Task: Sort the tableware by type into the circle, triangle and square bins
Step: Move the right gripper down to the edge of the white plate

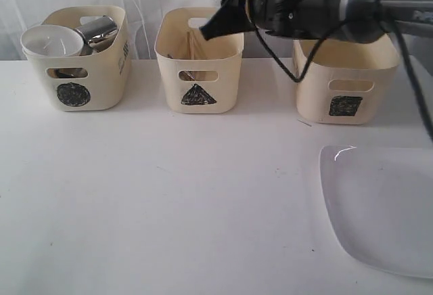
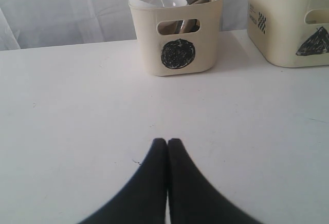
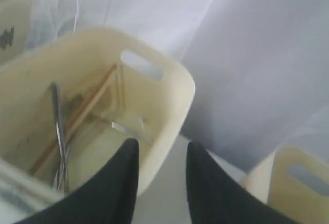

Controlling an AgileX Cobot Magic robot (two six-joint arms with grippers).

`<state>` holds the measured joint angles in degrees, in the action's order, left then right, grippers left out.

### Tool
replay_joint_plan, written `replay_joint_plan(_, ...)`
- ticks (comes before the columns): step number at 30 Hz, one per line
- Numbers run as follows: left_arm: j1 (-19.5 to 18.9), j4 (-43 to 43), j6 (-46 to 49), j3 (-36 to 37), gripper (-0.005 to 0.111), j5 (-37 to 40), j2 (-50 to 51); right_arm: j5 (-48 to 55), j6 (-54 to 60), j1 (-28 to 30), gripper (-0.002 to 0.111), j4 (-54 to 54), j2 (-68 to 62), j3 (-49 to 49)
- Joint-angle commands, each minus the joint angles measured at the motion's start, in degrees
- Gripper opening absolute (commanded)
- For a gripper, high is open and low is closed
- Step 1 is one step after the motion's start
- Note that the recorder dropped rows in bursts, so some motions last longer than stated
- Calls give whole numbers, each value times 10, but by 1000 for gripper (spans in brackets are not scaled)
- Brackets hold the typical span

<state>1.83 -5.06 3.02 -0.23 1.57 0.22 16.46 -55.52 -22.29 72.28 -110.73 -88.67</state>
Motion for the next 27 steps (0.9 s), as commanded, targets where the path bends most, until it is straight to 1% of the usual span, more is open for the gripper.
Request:
replay_joint_plan(1,2,-7,1,2,2,0,-2,91,321,-25,30,-296,73,108)
replay_joint_plan(2,2,-7,1,2,2,0,-2,127,398,-31,30,-370,86,127)
replay_joint_plan(4,2,-7,1,2,2,0,-2,207,529,-45,30,-478,114,158)
replay_joint_plan(5,2,-7,1,2,2,0,-2,240,562,-54,30,-514,127,176)
replay_joint_plan(6,2,-7,1,2,2,0,-2,262,571,-62,30,-533,139,196)
replay_joint_plan(10,2,-7,1,2,2,0,-2,324,520,-106,32,-511,188,271)
replay_joint_plan(12,2,-7,1,2,2,0,-2,365,489,-130,38,-488,202,302)
replay_joint_plan(14,2,-7,1,2,2,0,-2,403,447,-158,46,-451,208,334)
replay_joint_plan(16,2,-7,1,2,2,0,-2,422,404,-185,53,-418,208,365)
replay_joint_plan(22,2,-7,1,2,2,0,-2,415,315,-243,53,-365,205,442)
replay_joint_plan(27,2,-7,1,2,2,0,-2,390,261,-260,53,-311,199,482)
